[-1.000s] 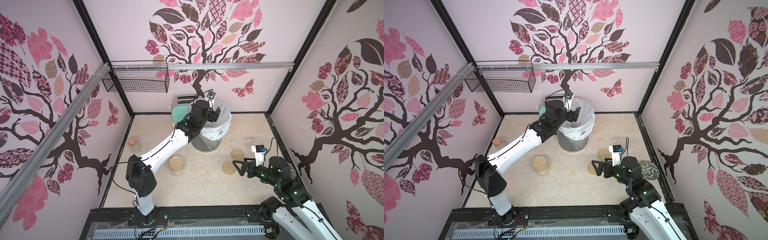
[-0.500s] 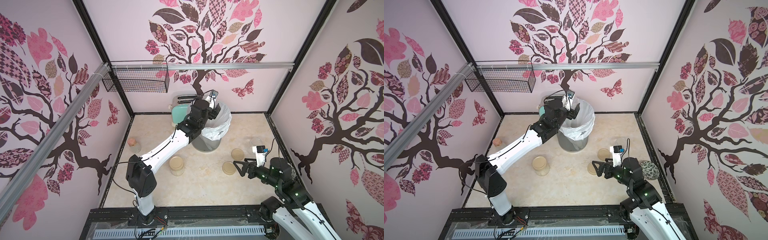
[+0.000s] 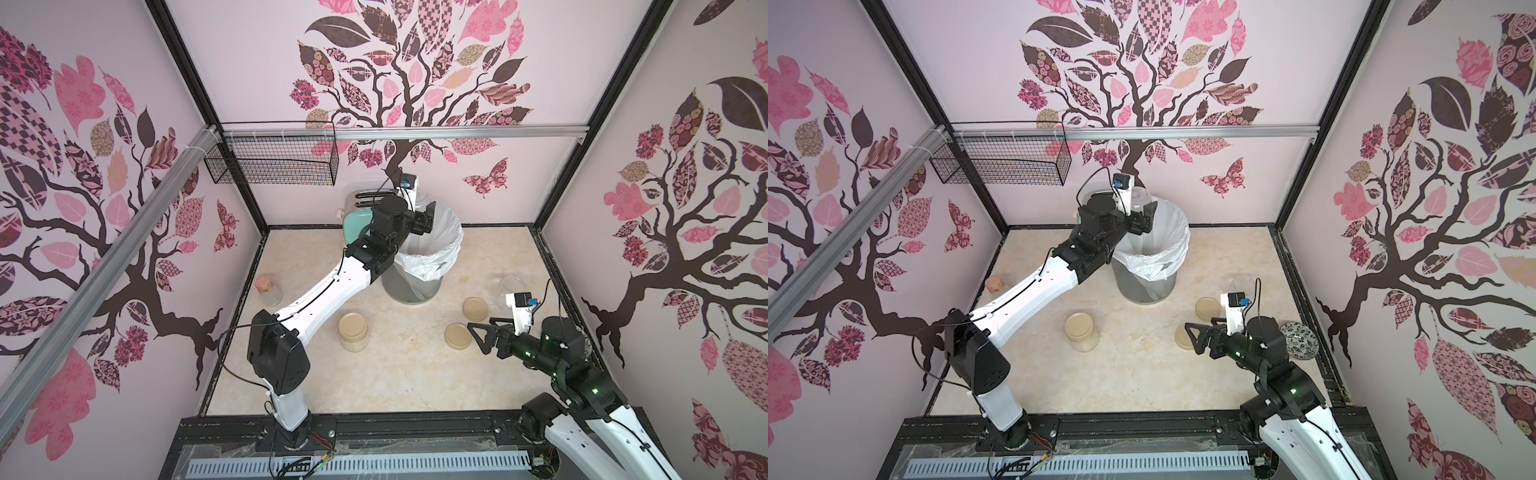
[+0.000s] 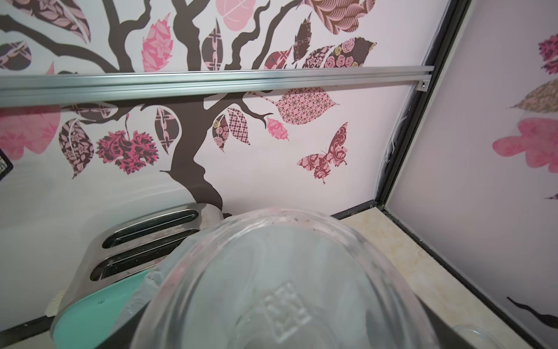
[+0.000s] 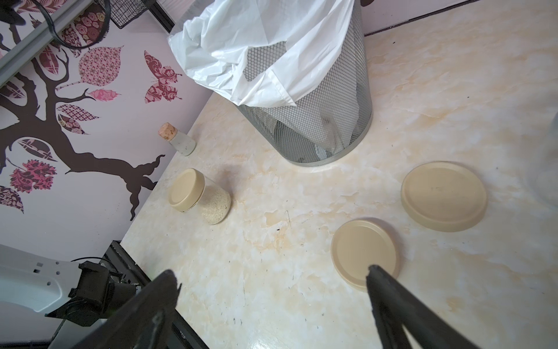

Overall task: Empty moldy rice from jars
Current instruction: Pour the moldy rice from the jar into the trash bin.

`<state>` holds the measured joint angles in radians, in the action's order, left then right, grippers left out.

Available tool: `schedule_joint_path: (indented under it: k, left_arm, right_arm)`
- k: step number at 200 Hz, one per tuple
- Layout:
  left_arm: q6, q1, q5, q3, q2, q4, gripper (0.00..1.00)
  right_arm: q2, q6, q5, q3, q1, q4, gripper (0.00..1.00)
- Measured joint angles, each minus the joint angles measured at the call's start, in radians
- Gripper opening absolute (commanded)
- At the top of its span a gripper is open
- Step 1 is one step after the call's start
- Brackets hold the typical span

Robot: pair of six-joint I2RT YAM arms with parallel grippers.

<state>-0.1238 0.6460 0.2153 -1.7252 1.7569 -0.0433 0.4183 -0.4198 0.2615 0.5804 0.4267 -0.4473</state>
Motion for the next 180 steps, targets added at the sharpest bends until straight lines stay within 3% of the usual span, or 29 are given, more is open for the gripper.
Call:
schedule_joint_path:
  k: [32, 106, 180]
  left_arm:
    - [-0.090, -0.037, -0.043, 0.003, -0.026, -0.002, 0.65]
    - [0.019, 0.000, -0.011, -0.003, -0.028, -0.042, 0.66]
    - [-0.001, -0.029, -0.019, -0.022, -0.022, -0.060, 0.66]
  right_arm:
    - [-0.021, -0.004, -0.001, 0.000, 0.000, -0.002, 0.99]
    - [-0.001, -0.007, 0.005, 0.000, 0.000, 0.001, 0.99]
    - [0.017, -0.006, 0.019, 0.000, 0.000, 0.012, 0.99]
